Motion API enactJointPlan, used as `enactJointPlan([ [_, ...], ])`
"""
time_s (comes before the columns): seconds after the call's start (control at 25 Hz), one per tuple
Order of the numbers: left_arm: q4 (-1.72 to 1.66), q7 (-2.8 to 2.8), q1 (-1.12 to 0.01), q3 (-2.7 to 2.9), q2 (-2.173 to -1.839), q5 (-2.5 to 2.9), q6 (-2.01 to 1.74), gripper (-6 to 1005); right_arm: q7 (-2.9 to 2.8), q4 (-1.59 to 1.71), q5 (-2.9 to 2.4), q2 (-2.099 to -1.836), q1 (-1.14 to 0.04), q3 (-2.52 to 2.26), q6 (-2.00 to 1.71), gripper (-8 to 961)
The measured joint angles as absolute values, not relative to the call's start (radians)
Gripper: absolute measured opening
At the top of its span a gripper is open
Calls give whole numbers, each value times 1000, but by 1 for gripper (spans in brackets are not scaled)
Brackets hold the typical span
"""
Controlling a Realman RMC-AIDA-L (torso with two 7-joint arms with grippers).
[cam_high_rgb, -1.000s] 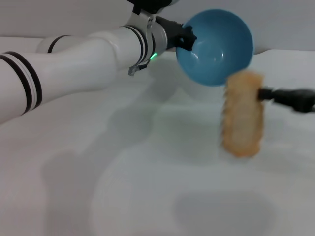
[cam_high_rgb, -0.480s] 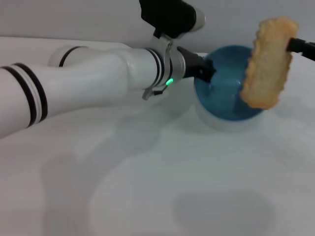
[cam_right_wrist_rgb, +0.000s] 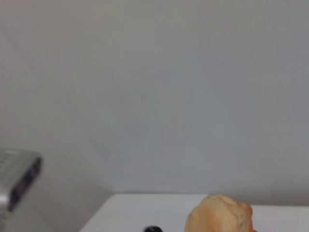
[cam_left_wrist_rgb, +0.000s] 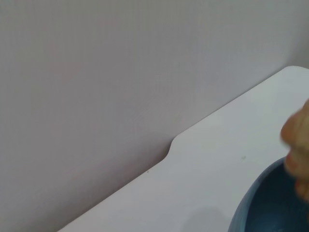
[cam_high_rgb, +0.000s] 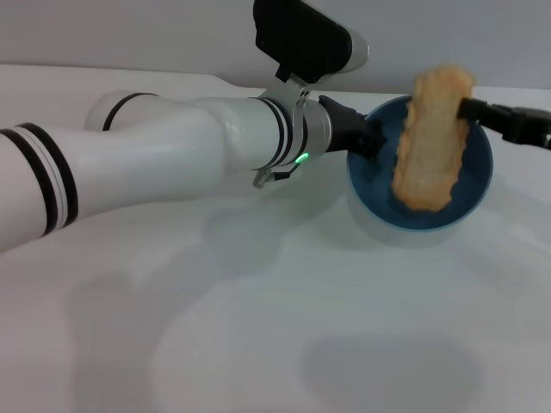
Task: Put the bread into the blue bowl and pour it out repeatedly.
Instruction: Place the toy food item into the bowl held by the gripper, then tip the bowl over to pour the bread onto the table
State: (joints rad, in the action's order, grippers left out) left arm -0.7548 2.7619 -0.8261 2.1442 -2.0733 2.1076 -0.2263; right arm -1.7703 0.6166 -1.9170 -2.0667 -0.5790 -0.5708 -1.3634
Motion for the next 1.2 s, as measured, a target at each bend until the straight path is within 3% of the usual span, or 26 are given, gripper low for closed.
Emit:
enactJointPlan([
  [0.6, -756, 2761, -825, 2144, -2075, 2108, -216, -2, -1757, 606, -1910, -2064, -549, -579, -1332, 126],
  [1.04, -710, 2755, -835, 2144, -2075, 2110, -172, -1, -1733, 724, -1723, -2050, -437, -548, -1364, 422],
  [1.2, -702, 2749, -846, 2145, -2074, 2115, -135, -1, -1660, 740, -1702, -2053, -398, -463, -1363, 427],
])
